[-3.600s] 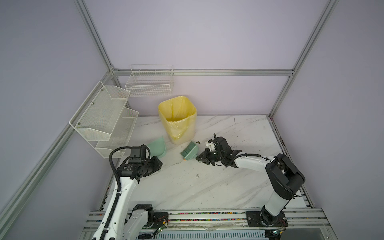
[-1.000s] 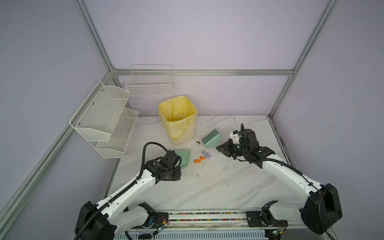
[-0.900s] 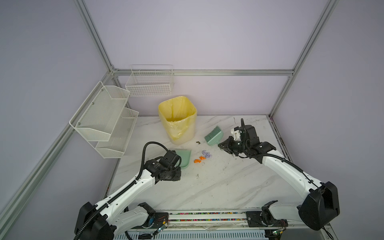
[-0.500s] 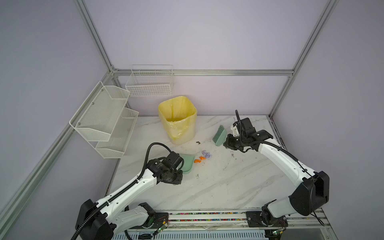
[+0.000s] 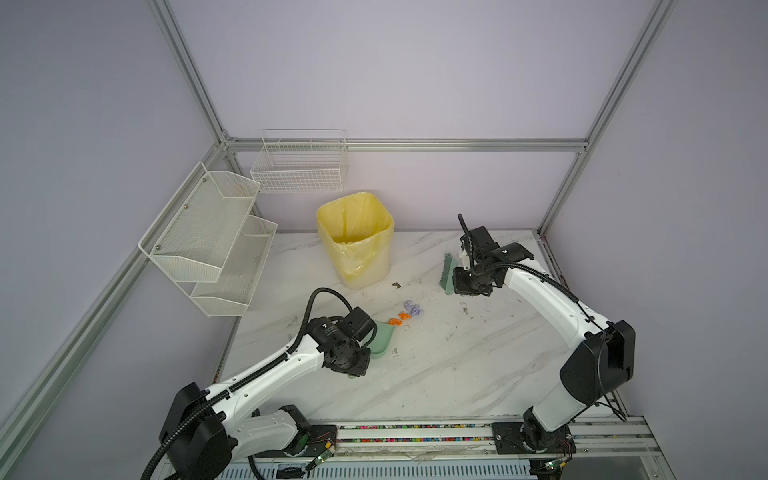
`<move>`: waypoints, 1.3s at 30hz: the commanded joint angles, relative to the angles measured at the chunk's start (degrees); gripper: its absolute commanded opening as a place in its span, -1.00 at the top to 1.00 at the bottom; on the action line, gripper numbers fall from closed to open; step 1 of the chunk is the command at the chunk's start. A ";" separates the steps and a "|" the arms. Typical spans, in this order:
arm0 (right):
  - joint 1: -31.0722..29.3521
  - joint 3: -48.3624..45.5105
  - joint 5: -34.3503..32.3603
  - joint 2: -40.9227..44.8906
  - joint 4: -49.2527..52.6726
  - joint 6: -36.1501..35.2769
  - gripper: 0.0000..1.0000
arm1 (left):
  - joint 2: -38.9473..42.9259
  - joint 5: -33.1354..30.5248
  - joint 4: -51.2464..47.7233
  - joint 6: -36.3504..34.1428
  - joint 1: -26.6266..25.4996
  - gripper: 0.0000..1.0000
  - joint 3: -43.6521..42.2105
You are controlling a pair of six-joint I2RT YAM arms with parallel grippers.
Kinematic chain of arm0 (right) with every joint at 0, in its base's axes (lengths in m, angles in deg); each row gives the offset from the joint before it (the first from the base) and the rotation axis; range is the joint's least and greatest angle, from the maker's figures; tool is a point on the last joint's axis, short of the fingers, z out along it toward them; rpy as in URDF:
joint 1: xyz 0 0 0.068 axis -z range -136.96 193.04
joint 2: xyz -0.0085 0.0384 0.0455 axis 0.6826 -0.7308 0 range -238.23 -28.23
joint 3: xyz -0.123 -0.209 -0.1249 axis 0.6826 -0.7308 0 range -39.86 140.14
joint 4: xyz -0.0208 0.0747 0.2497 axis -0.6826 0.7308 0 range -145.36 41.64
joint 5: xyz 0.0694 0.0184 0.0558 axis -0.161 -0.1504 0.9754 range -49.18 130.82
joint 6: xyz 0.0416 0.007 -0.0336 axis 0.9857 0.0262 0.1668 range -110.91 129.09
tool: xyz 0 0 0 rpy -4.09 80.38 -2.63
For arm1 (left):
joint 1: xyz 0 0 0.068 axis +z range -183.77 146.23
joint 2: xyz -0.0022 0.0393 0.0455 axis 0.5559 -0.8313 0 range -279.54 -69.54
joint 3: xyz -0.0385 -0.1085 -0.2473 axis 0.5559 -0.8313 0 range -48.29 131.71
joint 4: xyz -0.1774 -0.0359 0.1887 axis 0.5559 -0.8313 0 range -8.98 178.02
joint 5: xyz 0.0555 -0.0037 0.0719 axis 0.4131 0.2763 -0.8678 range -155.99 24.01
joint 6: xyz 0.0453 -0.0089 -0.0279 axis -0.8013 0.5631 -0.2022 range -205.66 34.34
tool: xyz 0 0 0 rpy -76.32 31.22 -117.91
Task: Sweep away the paper scraps from the table
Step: 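Lower the brush with the right gripper behind the scraps, facing the dustpan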
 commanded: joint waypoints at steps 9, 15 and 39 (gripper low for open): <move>-2.73 9.04 -9.50 -6.97 8.44 -3.94 1.00 | -2.07 2.22 1.52 -0.46 -1.25 0.73 4.92; -7.09 17.90 -16.68 -14.62 13.79 -4.07 1.00 | -5.01 -0.12 1.14 -0.81 -2.02 0.73 5.61; -14.63 21.64 -13.92 -24.67 15.07 -7.66 1.00 | -17.79 -0.48 4.34 -5.55 -2.40 0.73 10.98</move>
